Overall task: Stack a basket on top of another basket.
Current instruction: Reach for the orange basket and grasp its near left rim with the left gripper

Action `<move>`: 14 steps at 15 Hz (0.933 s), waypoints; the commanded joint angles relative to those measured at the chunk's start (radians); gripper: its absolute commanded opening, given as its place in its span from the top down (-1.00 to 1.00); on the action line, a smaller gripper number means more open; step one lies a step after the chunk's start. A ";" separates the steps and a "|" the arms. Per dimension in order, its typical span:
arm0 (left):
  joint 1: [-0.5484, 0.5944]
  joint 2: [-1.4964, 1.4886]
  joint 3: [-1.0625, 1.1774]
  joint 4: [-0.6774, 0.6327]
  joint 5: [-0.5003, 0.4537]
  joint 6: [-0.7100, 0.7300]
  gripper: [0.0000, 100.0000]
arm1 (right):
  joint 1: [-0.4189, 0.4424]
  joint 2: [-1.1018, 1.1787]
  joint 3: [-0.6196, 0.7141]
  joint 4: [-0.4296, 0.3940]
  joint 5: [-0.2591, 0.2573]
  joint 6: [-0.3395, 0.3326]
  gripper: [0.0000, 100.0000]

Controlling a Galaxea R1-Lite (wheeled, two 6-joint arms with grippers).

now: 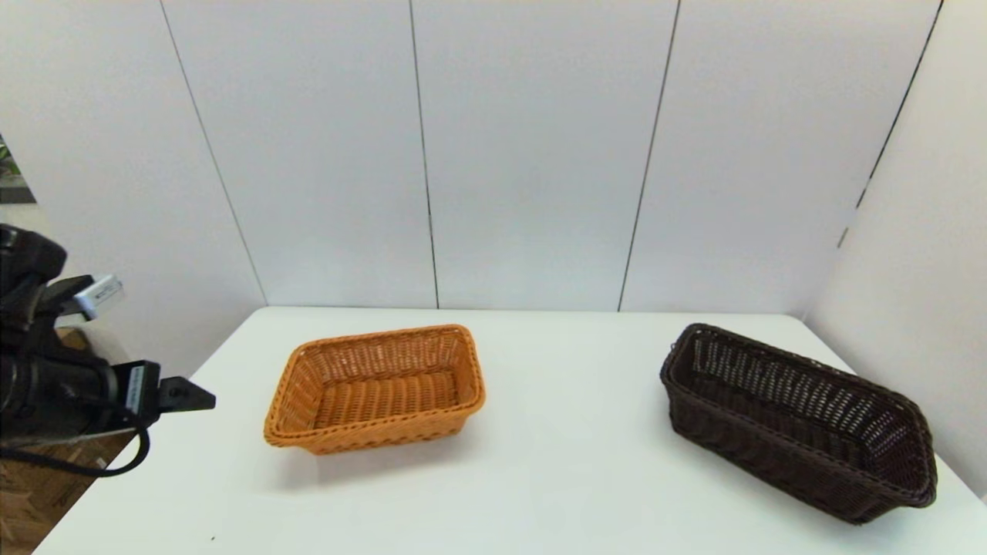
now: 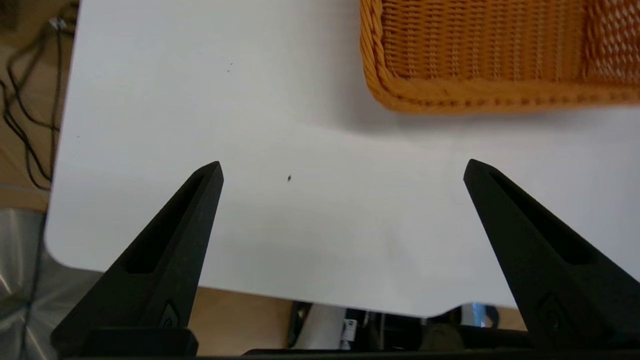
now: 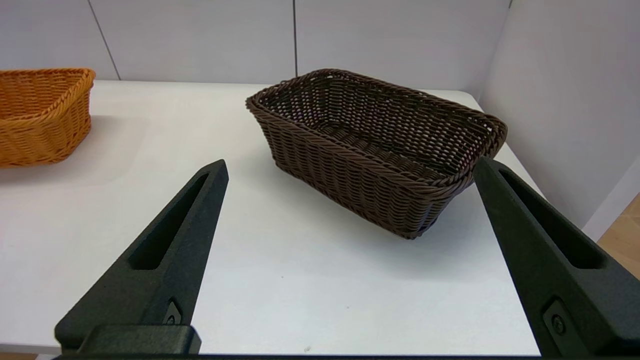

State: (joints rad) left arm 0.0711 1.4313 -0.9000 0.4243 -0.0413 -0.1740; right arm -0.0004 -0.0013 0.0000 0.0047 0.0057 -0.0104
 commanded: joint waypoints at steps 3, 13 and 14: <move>0.010 0.268 -0.079 -0.082 -0.005 -0.050 -1.00 | 0.000 0.001 0.000 0.000 0.000 0.000 -1.00; 0.004 0.511 -0.143 -0.171 -0.026 -0.055 -1.00 | 0.000 0.001 0.000 0.000 0.000 0.000 -1.00; 0.003 0.534 -0.152 -0.179 -0.026 -0.059 -1.00 | 0.000 0.001 0.000 0.000 0.000 0.000 -1.00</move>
State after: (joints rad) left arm 0.0764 1.8930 -1.0415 0.2579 -0.0668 -0.2274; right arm -0.0004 -0.0013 0.0000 0.0047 0.0057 -0.0104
